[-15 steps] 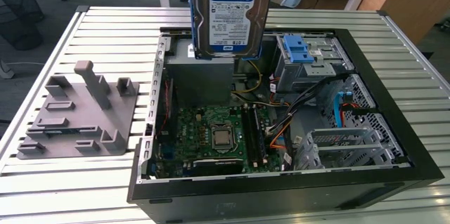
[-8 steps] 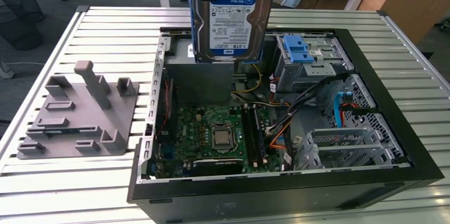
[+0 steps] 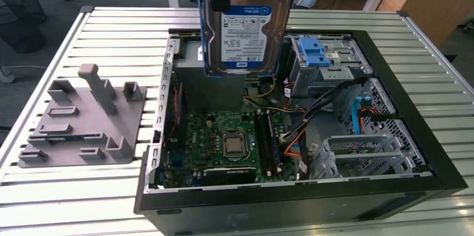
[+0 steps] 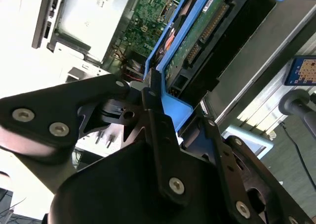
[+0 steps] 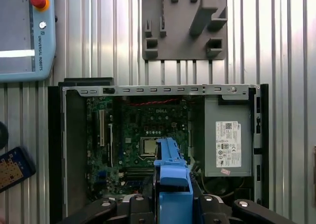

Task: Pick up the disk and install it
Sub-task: 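Insert the disk into the insertion slot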

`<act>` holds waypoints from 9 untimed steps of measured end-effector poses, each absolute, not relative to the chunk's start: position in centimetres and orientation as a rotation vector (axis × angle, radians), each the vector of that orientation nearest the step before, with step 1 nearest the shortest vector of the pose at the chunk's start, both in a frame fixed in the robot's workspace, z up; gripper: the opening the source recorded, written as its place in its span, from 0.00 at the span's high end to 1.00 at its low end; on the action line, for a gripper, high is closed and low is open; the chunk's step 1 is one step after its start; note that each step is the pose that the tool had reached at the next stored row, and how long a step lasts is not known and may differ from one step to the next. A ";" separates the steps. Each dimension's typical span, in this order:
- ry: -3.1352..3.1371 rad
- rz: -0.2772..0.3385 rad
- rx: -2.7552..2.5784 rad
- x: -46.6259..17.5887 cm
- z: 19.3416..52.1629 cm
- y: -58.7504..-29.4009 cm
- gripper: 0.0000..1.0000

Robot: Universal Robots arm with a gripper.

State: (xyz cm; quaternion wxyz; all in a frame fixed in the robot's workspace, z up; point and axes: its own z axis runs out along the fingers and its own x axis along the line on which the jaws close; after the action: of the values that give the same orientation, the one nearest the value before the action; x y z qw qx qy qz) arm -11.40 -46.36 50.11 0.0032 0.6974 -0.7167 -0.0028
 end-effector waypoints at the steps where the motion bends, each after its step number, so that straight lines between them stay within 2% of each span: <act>1: -2.247 -0.009 2.186 -11.4 50.1 -46.7 0.64; 9: -2.247 -0.009 2.186 -10.7 49.8 -48.8 0.64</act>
State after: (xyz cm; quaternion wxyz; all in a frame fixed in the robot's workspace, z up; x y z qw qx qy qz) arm -10.73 -48.80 49.84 0.0033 0.6974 -0.7167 -0.0028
